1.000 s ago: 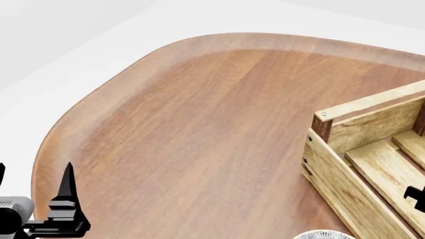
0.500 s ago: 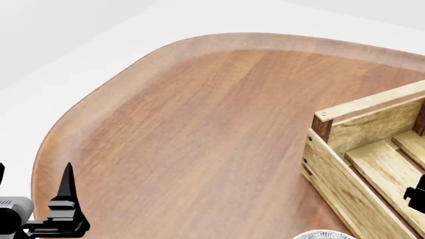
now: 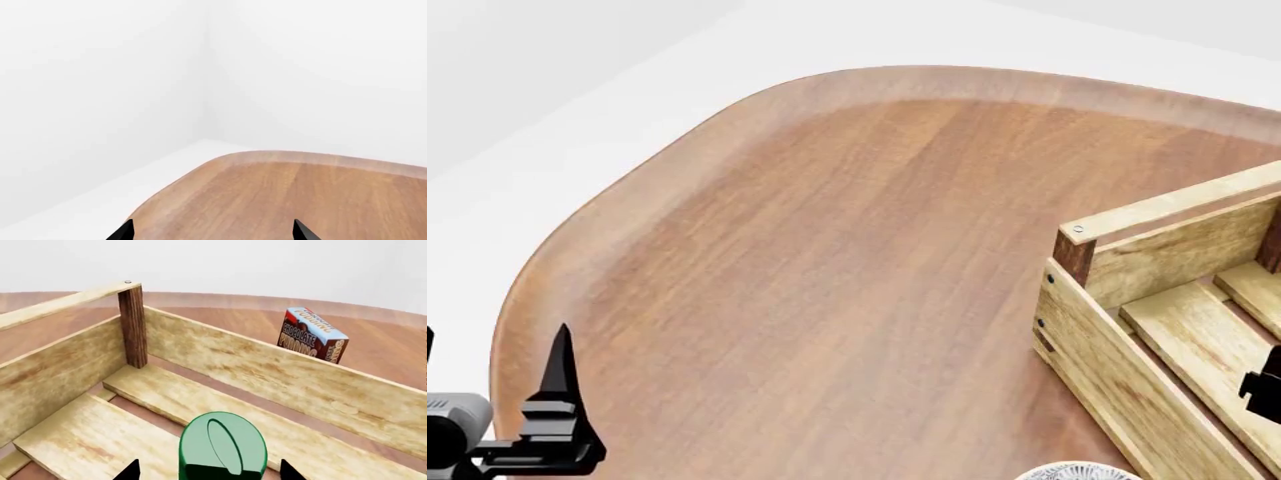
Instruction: Pick up the salad dressing and put it in the tray.
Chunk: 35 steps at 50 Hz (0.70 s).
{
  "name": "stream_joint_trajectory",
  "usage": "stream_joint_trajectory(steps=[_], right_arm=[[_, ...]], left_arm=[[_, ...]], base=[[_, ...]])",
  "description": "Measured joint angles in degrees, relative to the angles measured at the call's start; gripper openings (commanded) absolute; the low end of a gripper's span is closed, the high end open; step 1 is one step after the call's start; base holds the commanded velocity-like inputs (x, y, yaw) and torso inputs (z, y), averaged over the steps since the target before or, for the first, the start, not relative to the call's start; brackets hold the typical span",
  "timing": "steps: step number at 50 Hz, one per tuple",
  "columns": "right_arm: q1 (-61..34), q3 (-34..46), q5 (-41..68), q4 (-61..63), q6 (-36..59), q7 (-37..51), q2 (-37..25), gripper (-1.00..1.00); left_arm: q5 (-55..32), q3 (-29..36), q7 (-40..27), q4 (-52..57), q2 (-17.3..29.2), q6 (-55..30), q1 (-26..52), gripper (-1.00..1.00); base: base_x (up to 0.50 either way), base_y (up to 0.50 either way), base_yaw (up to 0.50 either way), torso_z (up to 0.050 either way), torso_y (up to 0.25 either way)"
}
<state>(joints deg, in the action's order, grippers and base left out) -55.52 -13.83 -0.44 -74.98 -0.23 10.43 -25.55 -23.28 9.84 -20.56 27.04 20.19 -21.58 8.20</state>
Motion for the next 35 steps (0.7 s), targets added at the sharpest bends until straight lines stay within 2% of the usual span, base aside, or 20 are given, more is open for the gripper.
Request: stream_joint_trajectory(steps=[5, 9, 25, 35], right_arm=[[-0.5, 0.5, -0.2, 0.1, -0.7, -0.2, -0.2, 1.0], [0.8, 0.4, 0.2, 5.8, 2.2, -0.8, -0.2, 1.0], [13.7, -0.6, 2.9, 50.1, 22.4, -3.8, 1.5, 1.0], [21.4, -0.6, 4.2, 74.6, 28.8, -4.9, 2.8, 1.0]], left_arm=[[0.0, 0.1, -0.1, 0.1, 0.1, -0.1, 0.1, 1.0], [-0.1, 0.1, -0.2, 0.2, 0.1, -0.2, 0.2, 1.0], [-0.3, 0.3, -0.6, 0.5, 0.3, 0.0, 0.1, 1.0], [-0.5, 0.2, -0.7, 0.6, 0.4, 0.4, -0.2, 1.0]], base=[[0.0, 0.0, 0.0, 0.0, 0.0], [0.0, 0.0, 0.0, 0.0, 0.0], [0.0, 0.0, 0.0, 0.0, 0.0], [0.0, 0.0, 0.0, 0.0, 0.0]])
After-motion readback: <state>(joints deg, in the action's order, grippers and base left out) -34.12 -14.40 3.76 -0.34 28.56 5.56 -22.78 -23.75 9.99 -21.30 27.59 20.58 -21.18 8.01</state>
